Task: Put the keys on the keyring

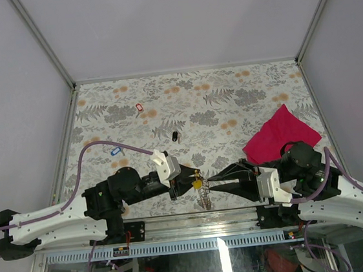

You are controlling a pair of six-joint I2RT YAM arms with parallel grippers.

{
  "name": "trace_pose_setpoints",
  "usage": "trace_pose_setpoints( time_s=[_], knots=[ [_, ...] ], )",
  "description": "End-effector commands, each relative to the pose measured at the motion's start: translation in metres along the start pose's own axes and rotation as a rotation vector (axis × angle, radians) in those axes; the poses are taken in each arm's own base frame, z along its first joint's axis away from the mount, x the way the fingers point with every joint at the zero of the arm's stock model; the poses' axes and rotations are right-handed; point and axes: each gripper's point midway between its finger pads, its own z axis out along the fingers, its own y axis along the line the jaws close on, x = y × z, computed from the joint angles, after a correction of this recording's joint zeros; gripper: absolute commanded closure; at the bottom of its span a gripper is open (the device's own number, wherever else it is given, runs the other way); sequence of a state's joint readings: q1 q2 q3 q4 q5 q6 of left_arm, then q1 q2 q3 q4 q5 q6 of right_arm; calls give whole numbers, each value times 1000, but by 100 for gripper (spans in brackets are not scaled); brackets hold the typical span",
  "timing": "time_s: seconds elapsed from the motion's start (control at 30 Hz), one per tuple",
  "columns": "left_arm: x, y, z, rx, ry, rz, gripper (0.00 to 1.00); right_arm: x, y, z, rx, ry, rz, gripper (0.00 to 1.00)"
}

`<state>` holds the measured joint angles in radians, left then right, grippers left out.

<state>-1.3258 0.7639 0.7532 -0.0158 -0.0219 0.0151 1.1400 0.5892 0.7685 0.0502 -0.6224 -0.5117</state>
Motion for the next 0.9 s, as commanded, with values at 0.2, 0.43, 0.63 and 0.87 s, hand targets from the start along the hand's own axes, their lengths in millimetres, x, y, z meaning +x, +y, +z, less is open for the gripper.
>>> trace_pose_setpoints(
  time_s=[0.2,0.43,0.63,0.87],
  knots=[
    [-32,-1,-1,7,-93,11,100,-15,-9,1,21,-37,-23,71],
    [-33,-1,-1,9,-93,9,100,-12,-10,2,29,-25,-22,72],
    [-32,-1,0,12,-88,10,100,-9,-11,2,38,-16,-23,71],
    [-30,-1,1,12,-83,9,100,-8,-11,2,38,-12,-23,71]
  ],
)
